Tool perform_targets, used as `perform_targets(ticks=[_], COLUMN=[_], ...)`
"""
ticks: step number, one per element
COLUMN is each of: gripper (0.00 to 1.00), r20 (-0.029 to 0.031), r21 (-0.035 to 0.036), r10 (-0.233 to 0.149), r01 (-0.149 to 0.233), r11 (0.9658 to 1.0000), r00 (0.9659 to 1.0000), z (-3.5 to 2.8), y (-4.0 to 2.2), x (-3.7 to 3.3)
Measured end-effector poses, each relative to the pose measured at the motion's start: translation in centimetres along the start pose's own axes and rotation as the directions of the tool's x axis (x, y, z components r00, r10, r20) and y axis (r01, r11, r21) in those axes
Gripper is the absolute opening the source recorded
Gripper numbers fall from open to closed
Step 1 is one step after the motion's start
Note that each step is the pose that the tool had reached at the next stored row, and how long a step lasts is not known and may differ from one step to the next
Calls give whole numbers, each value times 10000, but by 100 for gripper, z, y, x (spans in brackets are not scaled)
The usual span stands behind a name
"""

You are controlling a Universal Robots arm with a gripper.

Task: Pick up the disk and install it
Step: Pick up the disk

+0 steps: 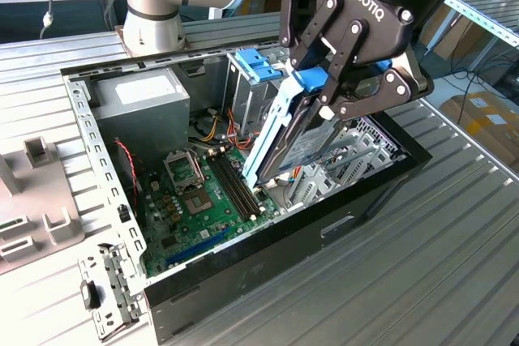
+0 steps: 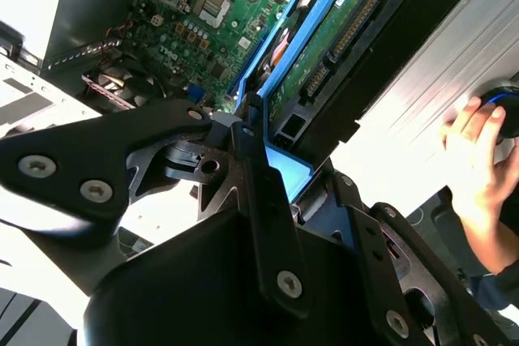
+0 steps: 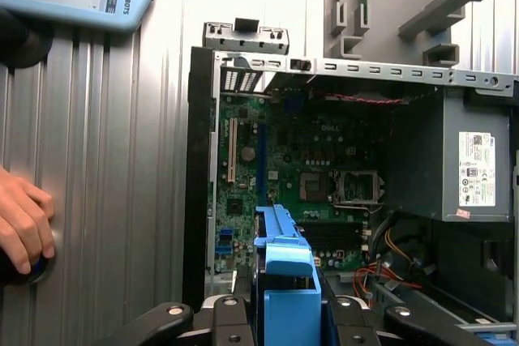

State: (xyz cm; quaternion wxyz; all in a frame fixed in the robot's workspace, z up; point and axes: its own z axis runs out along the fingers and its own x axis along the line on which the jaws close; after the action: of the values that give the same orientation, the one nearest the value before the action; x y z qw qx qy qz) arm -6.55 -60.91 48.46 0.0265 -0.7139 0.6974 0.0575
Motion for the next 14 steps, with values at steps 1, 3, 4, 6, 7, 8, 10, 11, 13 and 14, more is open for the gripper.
perform_targets(ticks=[1, 3, 4, 6, 7, 8, 10, 11, 13, 14], gripper=[37, 37, 37, 37, 37, 37, 37, 37, 37, 37], r20=[-1, 0, 0, 0, 0, 0, -1, -2, -2, -2], r21=[0, 0, 0, 0, 0, 0, 0, -1, 0, 0], r10=[-1, -1, -1, -1, -1, -1, -1, -1, -1, 0], r01=[1, 1, 1, 1, 1, 1, 1, 1, 1, 0], r11=[10000, 10000, 10000, 10000, 10000, 10000, 10000, 10000, 10000, 10000], r00=[10000, 10000, 10000, 10000, 10000, 10000, 10000, 10000, 10000, 10000], z=[0, 0, 0, -1, 0, 0, 0, 0, 0, -1], y=[-3, -5, -7, -9, -11, -13, -18, -19, -22, -23], x=[0, 0, 0, 0, 0, 0, 1, 1, 0, 0])
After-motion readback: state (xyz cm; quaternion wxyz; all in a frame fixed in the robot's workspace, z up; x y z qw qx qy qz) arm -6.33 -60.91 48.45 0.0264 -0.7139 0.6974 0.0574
